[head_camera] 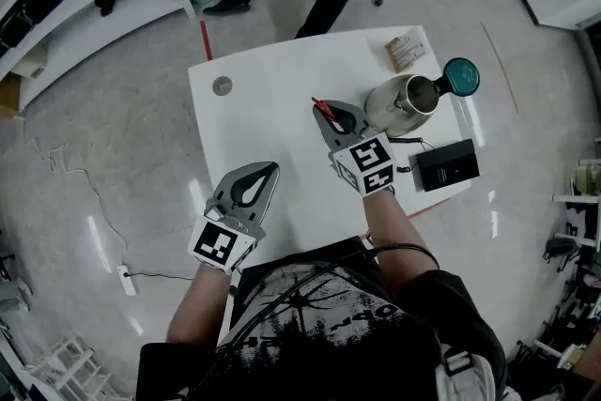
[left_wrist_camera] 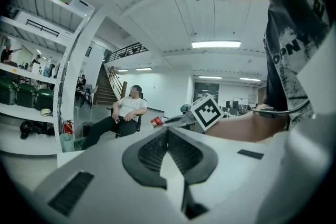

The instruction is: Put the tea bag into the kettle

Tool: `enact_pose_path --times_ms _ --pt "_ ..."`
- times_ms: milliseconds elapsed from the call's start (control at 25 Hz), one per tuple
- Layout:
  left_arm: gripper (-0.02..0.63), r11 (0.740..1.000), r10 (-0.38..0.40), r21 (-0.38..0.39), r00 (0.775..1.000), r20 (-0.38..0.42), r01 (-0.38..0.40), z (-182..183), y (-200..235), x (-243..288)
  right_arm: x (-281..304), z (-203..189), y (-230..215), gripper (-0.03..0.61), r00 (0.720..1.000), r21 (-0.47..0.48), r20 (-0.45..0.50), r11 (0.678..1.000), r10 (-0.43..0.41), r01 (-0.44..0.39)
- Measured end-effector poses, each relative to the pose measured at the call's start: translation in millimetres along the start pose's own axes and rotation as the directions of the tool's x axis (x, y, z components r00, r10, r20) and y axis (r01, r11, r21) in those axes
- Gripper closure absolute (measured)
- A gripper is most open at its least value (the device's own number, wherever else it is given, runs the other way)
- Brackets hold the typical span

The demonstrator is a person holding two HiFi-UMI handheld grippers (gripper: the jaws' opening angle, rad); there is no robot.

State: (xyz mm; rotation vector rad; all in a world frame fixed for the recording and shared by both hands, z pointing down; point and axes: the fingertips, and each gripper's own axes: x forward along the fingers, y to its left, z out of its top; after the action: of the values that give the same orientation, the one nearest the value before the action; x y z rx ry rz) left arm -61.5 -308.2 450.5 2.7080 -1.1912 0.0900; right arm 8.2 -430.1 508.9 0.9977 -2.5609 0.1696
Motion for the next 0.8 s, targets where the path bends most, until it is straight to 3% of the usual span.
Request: enact_pose_path --times_ms 480,800 --pt "0.603 0.999 -0.037 0.030 0.999 0.028 0.036 17.5 -66.0 67.0 -84.9 17.8 -87.1 0.552 0.995 -0.030 0.059 0.996 -0.083 0.085" --pt "0.603 0.994 -0.095 0.052 0.995 0.025 0.093 21.9 -118.6 127.5 -143.1 -6.2 -163.4 0.552 0.984 -0.017 0.039 0.984 -0.175 0.176"
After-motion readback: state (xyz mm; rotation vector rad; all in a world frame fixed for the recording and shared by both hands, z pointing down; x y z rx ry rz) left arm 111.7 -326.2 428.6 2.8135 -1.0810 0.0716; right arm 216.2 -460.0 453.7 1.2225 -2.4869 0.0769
